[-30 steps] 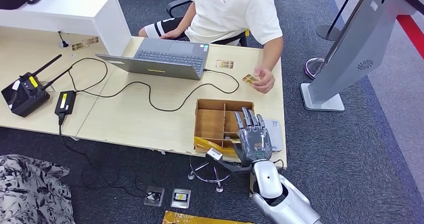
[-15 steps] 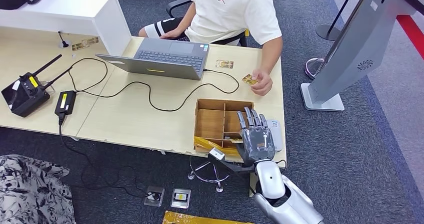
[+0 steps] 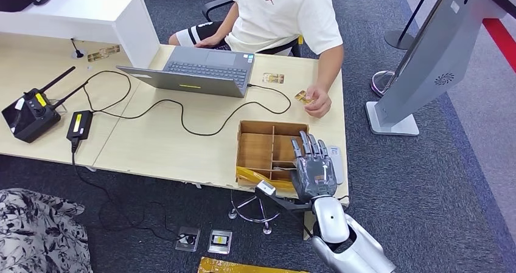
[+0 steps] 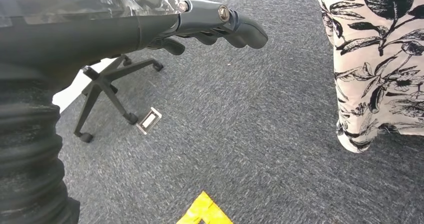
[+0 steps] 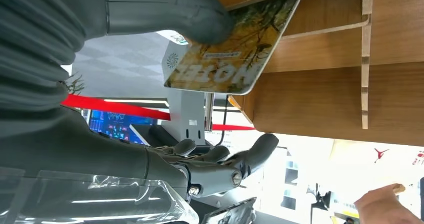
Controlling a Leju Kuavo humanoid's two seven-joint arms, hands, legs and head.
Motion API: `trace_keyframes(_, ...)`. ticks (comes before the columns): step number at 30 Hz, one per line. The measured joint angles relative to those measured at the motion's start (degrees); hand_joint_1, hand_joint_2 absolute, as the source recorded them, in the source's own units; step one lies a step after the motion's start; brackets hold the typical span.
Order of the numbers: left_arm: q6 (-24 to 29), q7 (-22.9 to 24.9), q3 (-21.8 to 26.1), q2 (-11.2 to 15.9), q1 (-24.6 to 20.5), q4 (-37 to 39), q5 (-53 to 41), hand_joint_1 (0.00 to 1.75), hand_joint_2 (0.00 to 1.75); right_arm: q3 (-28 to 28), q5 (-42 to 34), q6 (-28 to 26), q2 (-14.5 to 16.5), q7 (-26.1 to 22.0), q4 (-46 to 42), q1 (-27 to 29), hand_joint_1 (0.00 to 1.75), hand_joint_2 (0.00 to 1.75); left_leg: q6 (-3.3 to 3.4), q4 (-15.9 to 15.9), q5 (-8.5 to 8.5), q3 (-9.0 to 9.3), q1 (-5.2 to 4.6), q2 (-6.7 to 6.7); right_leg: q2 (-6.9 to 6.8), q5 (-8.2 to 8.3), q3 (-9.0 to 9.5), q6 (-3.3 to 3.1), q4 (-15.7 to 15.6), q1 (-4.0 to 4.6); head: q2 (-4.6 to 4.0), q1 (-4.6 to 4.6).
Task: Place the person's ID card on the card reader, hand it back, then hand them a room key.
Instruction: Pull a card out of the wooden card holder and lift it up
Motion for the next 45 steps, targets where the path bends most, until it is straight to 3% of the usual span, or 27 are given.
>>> trace_keyframes(15,0.01,-0.01,1.37,-0.02,-0.10,0.00,-0.07,0.00,1.75,-0.05,-1.44,3.84,-0.18,-1.94,-2.13,1.61,0.40,1.75,0.00,0.00,0.00,0.00,0.00,0.00,0.00,0.00,0.00,0.00,0.00,0.00,0.00,0.00)
trace_keyframes(18,0.02,-0.01,1.41,-0.02,-0.11,0.00,-0.18,0.00,1.75,0.03,-1.88,4.83,-0.18,-2.30,-2.52,1.97,0.54,1.75,0.00,0.00,0.00,0.00,0.00,0.00,0.00,0.00,0.00,0.00,0.00,0.00,0.00,0.00)
trace_keyframes(22,0.03,-0.01,1.55,-0.02,-0.12,0.00,-0.33,0.00,1.75,0.15,-2.09,5.55,-0.18,-2.54,-3.09,2.35,0.86,1.75,0.00,0.00,0.00,0.00,0.00,0.00,0.00,0.00,0.00,0.00,0.00,0.00,0.00,0.00)
trace_keyframes(29,0.12,0.06,2.20,-0.04,-0.16,0.00,-0.39,0.00,1.75,0.17,-2.31,6.41,-0.14,-2.75,-3.87,2.77,0.84,1.75,0.00,0.00,0.00,0.00,0.00,0.00,0.00,0.00,0.00,0.00,0.00,0.00,0.00,-0.01)
trace_keyframes(35,-8.58,1.98,2.80,-0.07,-0.12,-0.31,-0.68,0.00,1.75,0.19,-2.50,7.06,0.20,-3.57,-4.23,2.81,0.74,1.75,0.00,0.00,0.00,-0.01,0.00,-0.01,-0.01,0.00,0.01,0.00,0.00,0.00,0.00,-0.03)
trace_keyframes(38,-9.86,2.53,2.88,-0.46,-0.05,-0.81,-1.26,0.00,1.75,0.19,-2.52,7.09,0.35,-3.62,-4.23,2.81,0.71,1.75,0.00,0.00,0.00,-0.01,-0.01,-0.01,-0.02,0.00,0.02,0.00,0.00,-0.01,0.00,0.01)
trace_keyframes(45,-10.57,2.28,3.81,-1.00,-0.05,-1.66,-1.84,0.00,1.75,0.19,-2.07,7.41,0.37,-3.46,-4.60,2.82,0.83,1.75,0.00,0.00,0.00,-0.01,-0.01,-0.01,-0.02,0.00,0.01,0.00,0.00,-0.01,0.00,0.01)
